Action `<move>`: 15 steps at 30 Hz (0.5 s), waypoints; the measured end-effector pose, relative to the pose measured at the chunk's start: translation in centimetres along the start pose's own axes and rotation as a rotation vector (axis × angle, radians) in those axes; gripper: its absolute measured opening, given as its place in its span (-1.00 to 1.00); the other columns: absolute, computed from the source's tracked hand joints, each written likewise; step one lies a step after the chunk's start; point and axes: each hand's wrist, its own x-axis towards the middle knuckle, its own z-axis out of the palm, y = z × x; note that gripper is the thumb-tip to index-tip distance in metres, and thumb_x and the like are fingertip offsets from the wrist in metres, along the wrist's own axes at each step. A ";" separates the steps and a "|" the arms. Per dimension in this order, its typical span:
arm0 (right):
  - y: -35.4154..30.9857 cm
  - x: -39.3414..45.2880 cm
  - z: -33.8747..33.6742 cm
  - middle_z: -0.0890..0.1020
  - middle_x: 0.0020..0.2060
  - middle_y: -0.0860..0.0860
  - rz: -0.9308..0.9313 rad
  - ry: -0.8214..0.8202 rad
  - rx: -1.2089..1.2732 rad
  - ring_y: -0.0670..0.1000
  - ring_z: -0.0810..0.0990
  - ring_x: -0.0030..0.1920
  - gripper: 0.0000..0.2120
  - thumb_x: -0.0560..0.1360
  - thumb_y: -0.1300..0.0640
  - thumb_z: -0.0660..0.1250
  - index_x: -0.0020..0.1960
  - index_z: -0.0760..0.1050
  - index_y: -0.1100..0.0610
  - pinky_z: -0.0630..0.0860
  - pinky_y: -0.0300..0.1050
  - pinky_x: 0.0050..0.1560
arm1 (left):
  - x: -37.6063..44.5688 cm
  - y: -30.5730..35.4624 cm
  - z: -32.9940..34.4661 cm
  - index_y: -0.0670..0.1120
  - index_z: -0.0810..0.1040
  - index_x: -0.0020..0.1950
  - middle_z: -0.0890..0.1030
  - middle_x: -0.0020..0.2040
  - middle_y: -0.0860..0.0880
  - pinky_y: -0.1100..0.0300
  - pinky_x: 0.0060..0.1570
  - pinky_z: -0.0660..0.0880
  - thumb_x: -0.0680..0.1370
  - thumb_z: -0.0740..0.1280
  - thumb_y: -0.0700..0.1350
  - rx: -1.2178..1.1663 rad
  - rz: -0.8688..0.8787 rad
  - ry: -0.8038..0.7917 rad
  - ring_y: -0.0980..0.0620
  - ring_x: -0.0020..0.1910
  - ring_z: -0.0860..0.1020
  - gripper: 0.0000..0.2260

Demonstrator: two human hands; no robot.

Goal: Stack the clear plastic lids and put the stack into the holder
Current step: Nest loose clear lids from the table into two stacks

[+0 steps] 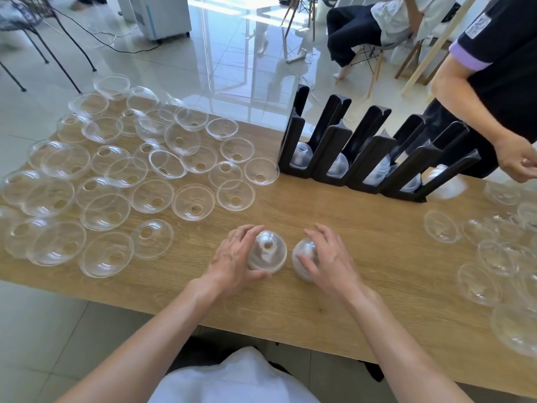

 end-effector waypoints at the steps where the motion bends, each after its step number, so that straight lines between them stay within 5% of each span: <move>1: -0.7 0.6 -0.2 0.24 0.57 0.00 -0.034 0.004 0.009 0.03 0.21 0.56 -0.46 0.63 -0.16 0.23 0.55 0.30 -0.01 0.29 0.19 0.53 | -0.4 -0.4 -0.5 0.14 0.14 0.60 0.27 0.51 0.11 0.07 0.45 0.26 0.33 0.50 0.35 -0.005 -0.013 -0.001 0.08 0.47 0.26 -0.05; 4: -3.0 2.5 -0.3 0.37 0.49 -0.01 -0.113 0.006 0.030 -0.01 0.28 0.51 -0.61 0.68 -0.06 0.19 0.46 0.43 0.02 0.33 0.17 0.50 | -1.6 -1.7 -2.5 0.14 0.19 0.57 0.27 0.48 0.15 0.08 0.40 0.29 0.39 0.28 0.52 0.025 -0.041 -0.032 0.13 0.41 0.29 -0.14; 8: -6.0 5.3 0.3 0.53 0.28 -0.01 -0.258 0.041 0.016 -0.02 0.45 0.31 -0.73 0.68 0.11 0.21 0.33 0.55 0.10 0.46 0.05 0.33 | -2.6 -4.0 -5.7 0.03 0.44 0.45 0.43 0.35 0.11 0.07 0.34 0.39 0.58 0.11 0.39 0.033 -0.084 0.058 0.13 0.33 0.39 -0.40; 12: -9.4 8.7 1.2 0.59 0.09 0.01 -0.308 0.058 -0.059 0.03 0.49 0.13 -0.79 0.64 0.12 0.32 0.23 0.63 0.11 0.47 0.05 0.22 | -1.8 -6.3 -8.3 -0.11 0.65 0.18 0.63 0.09 -0.05 -0.07 0.09 0.53 0.57 0.43 0.06 0.179 -0.082 0.285 -0.09 0.11 0.59 -0.70; 15: -11.7 11.2 1.9 0.58 0.13 0.00 -0.294 0.015 -0.130 0.05 0.47 0.20 -0.74 0.60 0.07 0.35 0.27 0.61 0.08 0.41 0.03 0.29 | -0.3 -8.0 -9.6 -0.13 0.69 0.05 0.66 -0.03 -0.09 -0.10 0.01 0.53 0.42 0.61 -0.06 0.282 -0.124 0.284 -0.18 -0.02 0.62 -0.72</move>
